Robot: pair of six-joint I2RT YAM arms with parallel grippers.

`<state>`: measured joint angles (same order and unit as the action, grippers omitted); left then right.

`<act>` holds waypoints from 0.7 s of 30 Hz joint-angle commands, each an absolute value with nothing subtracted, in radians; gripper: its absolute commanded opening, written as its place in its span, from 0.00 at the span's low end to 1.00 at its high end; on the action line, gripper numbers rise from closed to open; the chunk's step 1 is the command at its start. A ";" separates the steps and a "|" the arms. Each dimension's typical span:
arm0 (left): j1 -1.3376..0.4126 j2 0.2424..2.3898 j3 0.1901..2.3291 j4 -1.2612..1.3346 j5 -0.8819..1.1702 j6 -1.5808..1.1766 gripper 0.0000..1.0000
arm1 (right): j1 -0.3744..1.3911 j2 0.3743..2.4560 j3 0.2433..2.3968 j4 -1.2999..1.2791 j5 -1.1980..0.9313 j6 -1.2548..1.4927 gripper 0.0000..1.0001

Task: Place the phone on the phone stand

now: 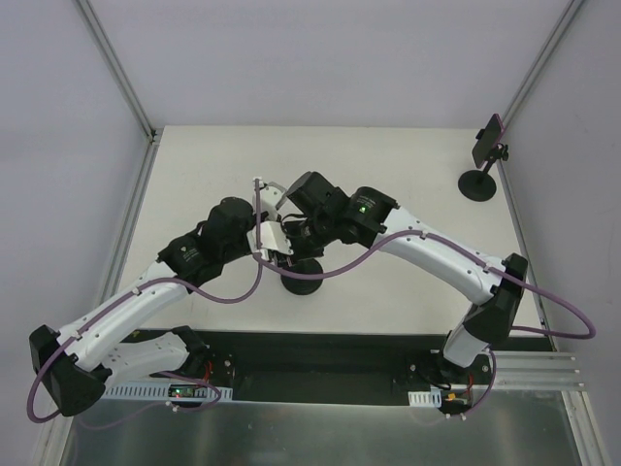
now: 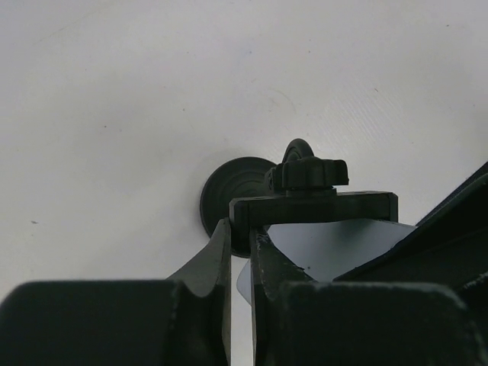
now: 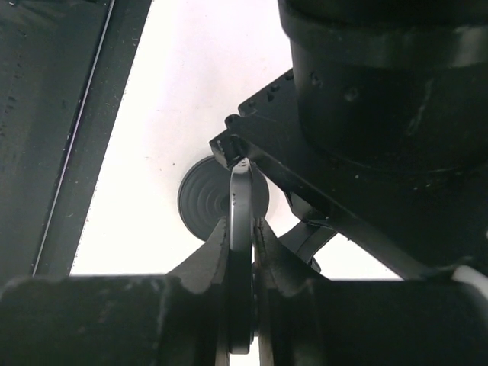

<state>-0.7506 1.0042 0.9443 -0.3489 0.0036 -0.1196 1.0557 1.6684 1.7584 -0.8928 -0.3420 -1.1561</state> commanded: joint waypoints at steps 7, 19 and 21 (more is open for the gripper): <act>-0.772 0.861 0.819 -0.287 -0.371 -0.363 0.00 | 1.023 1.649 1.651 -0.841 0.030 -0.632 0.00; -0.773 0.703 0.715 -0.272 -0.499 -0.399 0.00 | 0.994 1.511 1.439 -0.779 0.102 -0.430 0.00; -0.773 0.701 0.713 -0.275 -0.488 -0.402 0.00 | 0.993 1.508 1.440 -0.802 0.182 -0.416 0.00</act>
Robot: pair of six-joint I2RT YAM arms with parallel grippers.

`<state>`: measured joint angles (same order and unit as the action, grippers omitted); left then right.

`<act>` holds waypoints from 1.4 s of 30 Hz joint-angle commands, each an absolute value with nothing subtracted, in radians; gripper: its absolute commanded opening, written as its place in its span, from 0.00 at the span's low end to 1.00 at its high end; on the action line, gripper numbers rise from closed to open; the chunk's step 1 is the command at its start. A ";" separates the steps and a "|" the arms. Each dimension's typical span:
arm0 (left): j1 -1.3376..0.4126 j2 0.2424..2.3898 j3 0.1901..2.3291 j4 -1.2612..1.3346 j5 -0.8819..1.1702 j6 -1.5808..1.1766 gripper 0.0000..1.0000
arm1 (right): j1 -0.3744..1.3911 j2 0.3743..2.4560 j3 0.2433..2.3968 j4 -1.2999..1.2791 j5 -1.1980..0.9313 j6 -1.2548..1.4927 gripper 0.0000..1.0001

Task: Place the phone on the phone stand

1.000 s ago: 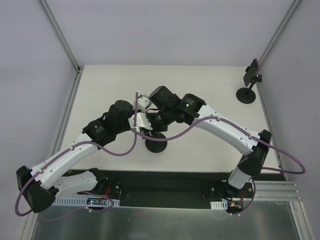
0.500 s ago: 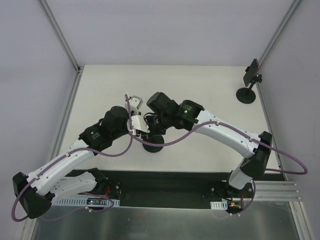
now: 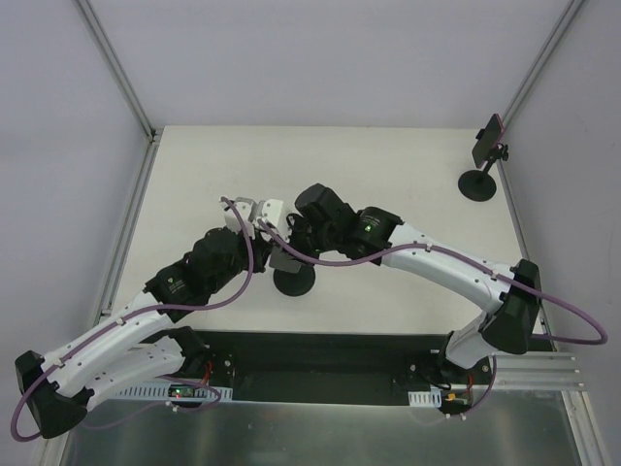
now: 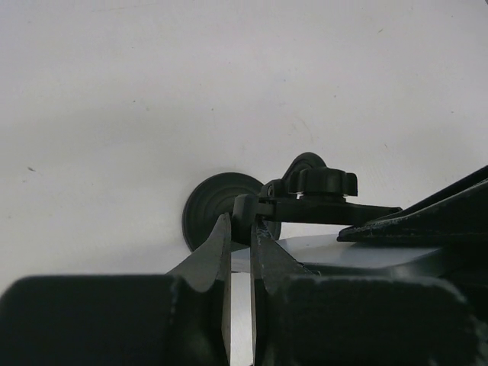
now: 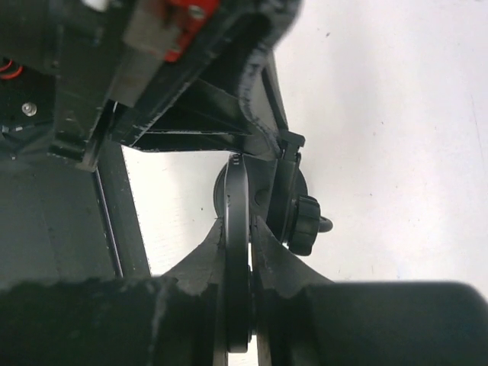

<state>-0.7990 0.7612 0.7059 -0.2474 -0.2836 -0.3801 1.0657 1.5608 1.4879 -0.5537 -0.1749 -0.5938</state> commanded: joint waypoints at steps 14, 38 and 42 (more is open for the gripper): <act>-0.773 0.698 0.750 -0.408 -0.554 -0.524 0.00 | 1.103 1.565 1.528 -0.882 0.644 -0.275 0.00; -0.778 0.519 0.765 -0.607 -0.485 -0.655 0.00 | 1.068 1.735 1.653 -0.900 0.454 -0.170 0.00; -0.778 0.491 0.778 -0.699 -0.498 -0.661 0.07 | 1.088 1.767 1.689 -0.933 0.463 -0.172 0.00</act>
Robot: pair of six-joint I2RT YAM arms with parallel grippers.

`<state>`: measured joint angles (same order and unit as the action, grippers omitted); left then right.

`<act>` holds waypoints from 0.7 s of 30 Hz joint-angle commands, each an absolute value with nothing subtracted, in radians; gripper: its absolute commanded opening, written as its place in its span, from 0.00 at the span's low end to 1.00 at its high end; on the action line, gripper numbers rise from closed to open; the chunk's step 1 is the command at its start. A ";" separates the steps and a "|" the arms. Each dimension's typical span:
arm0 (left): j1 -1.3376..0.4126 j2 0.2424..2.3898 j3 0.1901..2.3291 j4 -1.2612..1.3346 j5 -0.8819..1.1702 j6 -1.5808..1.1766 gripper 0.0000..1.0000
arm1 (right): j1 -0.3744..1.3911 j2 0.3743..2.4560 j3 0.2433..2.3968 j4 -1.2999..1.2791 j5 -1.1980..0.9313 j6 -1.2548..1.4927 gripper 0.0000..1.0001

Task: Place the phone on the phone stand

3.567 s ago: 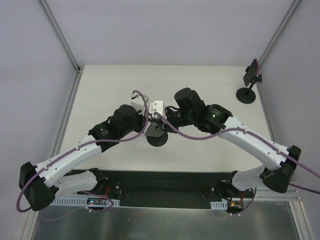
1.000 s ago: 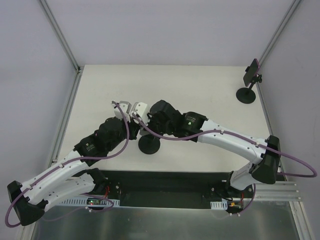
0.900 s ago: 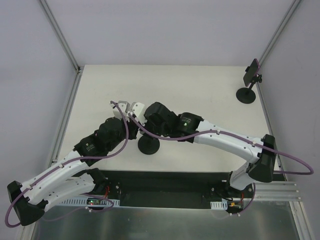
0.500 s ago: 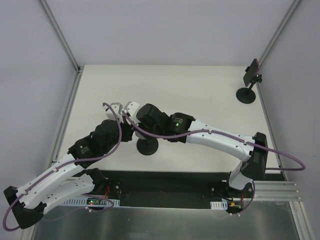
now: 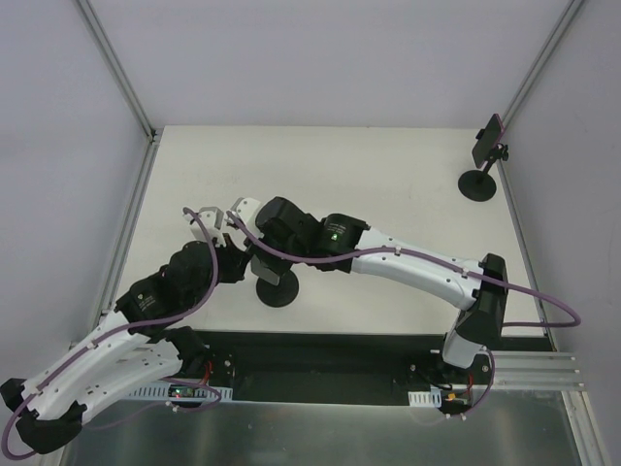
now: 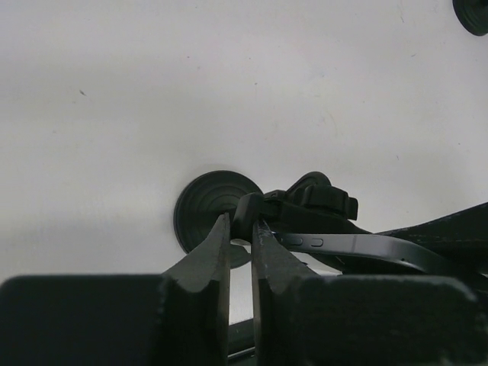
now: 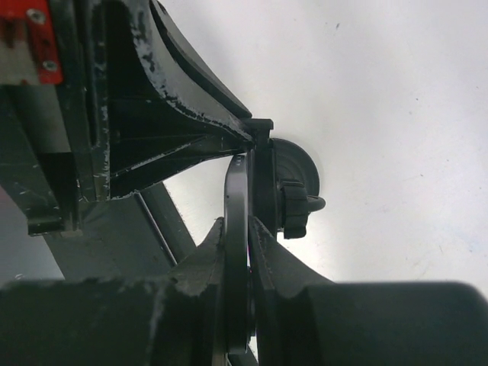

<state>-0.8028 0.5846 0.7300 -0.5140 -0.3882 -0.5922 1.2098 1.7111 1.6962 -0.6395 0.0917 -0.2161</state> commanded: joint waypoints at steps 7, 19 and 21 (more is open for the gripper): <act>-0.778 0.422 0.873 -0.900 -0.494 -0.707 0.44 | 1.088 1.775 1.697 -0.923 0.417 -0.190 0.00; -0.778 0.334 0.815 -0.763 -0.338 -0.626 0.57 | 1.046 1.634 1.605 -0.683 0.059 -0.219 0.00; -0.778 0.356 0.789 -0.695 -0.277 -0.612 0.60 | 1.029 1.592 1.629 -0.673 0.046 -0.198 0.00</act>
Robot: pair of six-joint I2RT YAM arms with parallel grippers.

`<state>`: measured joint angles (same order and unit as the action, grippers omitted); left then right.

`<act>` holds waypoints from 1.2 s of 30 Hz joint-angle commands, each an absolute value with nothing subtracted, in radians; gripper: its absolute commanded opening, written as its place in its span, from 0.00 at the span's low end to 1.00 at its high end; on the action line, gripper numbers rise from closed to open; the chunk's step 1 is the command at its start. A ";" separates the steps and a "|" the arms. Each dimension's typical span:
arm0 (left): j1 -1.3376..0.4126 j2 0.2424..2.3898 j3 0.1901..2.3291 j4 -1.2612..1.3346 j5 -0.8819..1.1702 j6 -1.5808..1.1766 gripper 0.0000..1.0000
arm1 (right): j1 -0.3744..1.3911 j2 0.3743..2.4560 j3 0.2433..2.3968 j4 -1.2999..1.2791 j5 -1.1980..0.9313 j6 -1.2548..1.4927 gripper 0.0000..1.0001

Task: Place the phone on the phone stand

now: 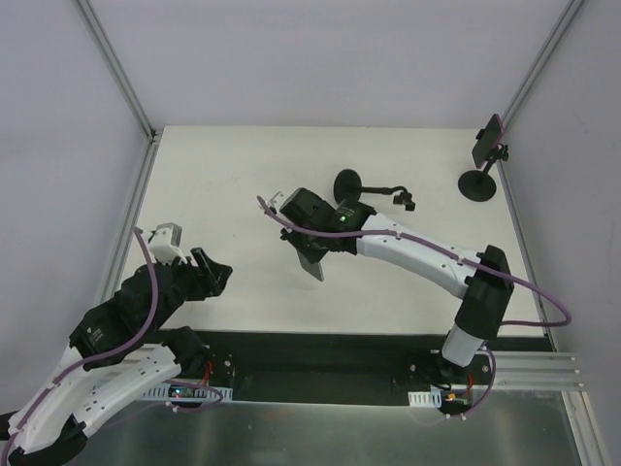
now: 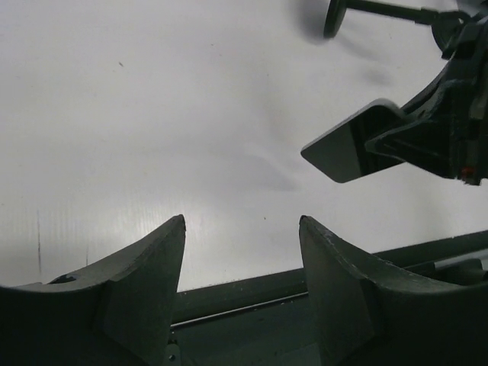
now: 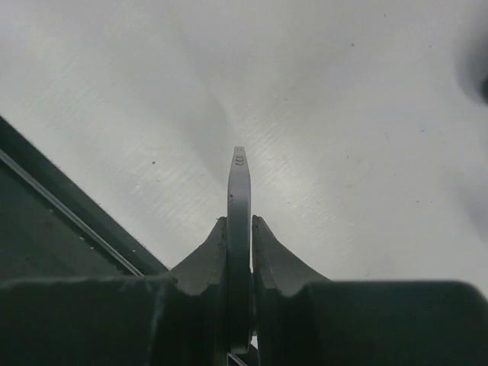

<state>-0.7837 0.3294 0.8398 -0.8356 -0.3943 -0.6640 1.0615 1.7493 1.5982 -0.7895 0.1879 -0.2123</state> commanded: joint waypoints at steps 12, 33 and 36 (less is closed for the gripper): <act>-0.778 0.649 0.836 -0.496 -0.170 -0.548 0.68 | 0.937 1.295 1.502 -0.684 0.149 -0.163 0.00; -0.776 0.678 0.814 -0.222 0.406 -0.379 0.96 | 0.755 1.177 1.342 -0.724 -0.443 -0.282 0.00; -0.776 0.725 0.828 -0.216 0.534 -0.362 0.99 | 0.756 1.172 1.312 -0.695 -0.627 -0.272 0.00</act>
<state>-0.7837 0.6720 0.7948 -0.3023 0.2653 -0.4450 0.7578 1.1831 1.3220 -0.7605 -0.2779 -0.2398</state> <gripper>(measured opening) 0.980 0.144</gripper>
